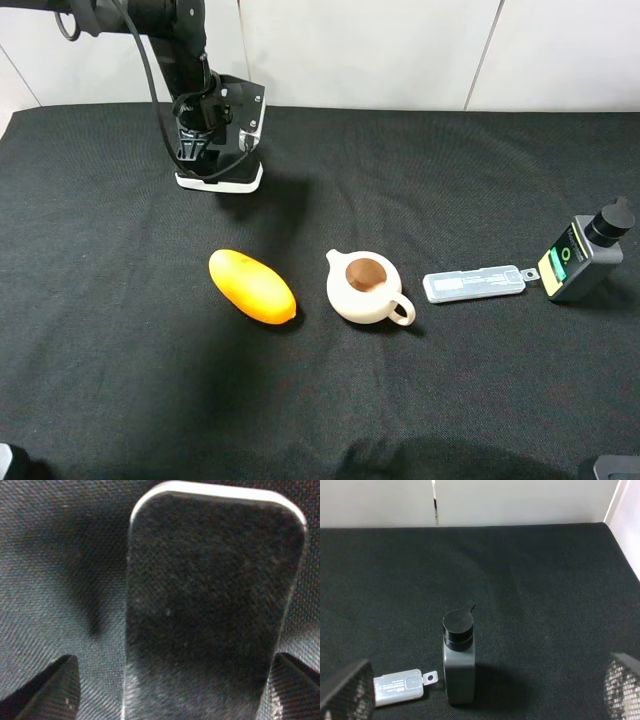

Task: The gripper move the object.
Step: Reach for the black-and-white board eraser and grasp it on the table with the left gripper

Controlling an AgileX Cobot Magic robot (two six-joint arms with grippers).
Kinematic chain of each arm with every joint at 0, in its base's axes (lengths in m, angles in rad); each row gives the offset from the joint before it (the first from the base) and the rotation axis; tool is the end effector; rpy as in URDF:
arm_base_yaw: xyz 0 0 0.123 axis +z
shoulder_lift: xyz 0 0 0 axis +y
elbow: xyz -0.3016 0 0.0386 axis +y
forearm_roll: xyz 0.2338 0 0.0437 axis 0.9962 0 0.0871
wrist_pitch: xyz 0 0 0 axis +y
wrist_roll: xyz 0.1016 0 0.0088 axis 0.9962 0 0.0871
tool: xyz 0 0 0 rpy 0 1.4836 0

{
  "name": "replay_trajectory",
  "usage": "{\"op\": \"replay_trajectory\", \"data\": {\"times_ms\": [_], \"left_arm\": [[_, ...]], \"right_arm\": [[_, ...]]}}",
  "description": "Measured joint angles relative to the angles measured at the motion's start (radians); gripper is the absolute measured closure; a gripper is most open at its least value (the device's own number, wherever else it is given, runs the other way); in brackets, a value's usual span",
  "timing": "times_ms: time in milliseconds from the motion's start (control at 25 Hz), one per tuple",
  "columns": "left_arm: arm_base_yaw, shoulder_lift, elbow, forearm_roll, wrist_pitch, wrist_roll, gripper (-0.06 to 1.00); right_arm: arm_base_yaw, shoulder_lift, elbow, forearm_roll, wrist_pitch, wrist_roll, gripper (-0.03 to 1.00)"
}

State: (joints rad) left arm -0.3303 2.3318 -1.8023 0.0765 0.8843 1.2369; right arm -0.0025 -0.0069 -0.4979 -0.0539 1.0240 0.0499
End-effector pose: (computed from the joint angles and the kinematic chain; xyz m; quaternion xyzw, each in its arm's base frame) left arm 0.4603 -0.1514 0.1356 0.7146 0.6882 0.0824 0.0953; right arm -0.0259 -0.0046 0.2682 0.0227 0.8416 -0.0142 0.5394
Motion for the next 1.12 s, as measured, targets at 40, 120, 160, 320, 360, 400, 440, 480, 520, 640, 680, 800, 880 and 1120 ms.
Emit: {"op": "replay_trajectory", "data": {"times_ms": [40, 120, 160, 320, 360, 400, 440, 480, 520, 640, 680, 800, 880, 1120], "left_arm": [[-0.001, 0.0, -0.003, 0.0, 0.006, 0.0, 0.15], [-0.001, 0.0, -0.004, -0.001, 0.011, 0.0, 0.15], [-0.001, 0.0, -0.004, -0.007, 0.012, 0.0, 0.15], [-0.001, 0.0, -0.004, -0.077, 0.012, 0.0, 0.15], [-0.001, 0.0, -0.004, -0.09, 0.012, 0.0, 0.15], [-0.001, 0.0, -0.004, -0.105, 0.012, 0.0, 0.15], [-0.001, 0.0, -0.004, -0.114, 0.012, 0.003, 0.15], [-0.001, 0.0, -0.004, -0.116, 0.012, 0.018, 0.15], [-0.001, 0.0, -0.004, -0.112, 0.016, 0.037, 0.15], [-0.001, 0.0, -0.004, -0.09, 0.047, 0.079, 0.15], [-0.001, 0.0, -0.004, -0.085, 0.053, 0.085, 0.15], [-0.001, 0.004, -0.004, -0.084, 0.057, 0.089, 0.15], [-0.001, 0.019, -0.004, -0.082, 0.054, 0.091, 0.15], [-0.001, 0.035, -0.004, -0.077, 0.039, 0.093, 0.15]], "right_arm": [[0.0, 0.0, 0.0, 0.0, 0.0, 0.0, 0.27], [0.0, 0.0, 0.0, 0.0, 0.0, 0.0, 0.27], [0.0, 0.0, 0.0, 0.0, 0.0, 0.0, 0.27], [0.0, 0.0, 0.0, 0.0, 0.0, 0.0, 0.27], [0.0, 0.0, 0.0, 0.0, 0.0, 0.0, 0.27], [0.0, 0.0, 0.0, 0.0, 0.0, 0.0, 0.27], [0.0, 0.0, 0.0, 0.0, -0.001, 0.0, 0.27], [0.0, 0.0, 0.0, 0.0, -0.001, 0.0, 0.27], [0.0, 0.0, 0.0, 0.0, -0.001, 0.0, 0.27], [0.0, 0.0, 0.0, 0.0, -0.001, 0.0, 0.27], [0.0, 0.0, 0.0, 0.0, -0.001, 0.0, 0.27], [0.0, 0.0, 0.0, 0.0, -0.001, 0.0, 0.27], [0.0, 0.0, 0.0, 0.0, -0.001, 0.0, 0.27], [0.0, 0.0, 0.0, 0.0, -0.001, 0.0, 0.27]]}}
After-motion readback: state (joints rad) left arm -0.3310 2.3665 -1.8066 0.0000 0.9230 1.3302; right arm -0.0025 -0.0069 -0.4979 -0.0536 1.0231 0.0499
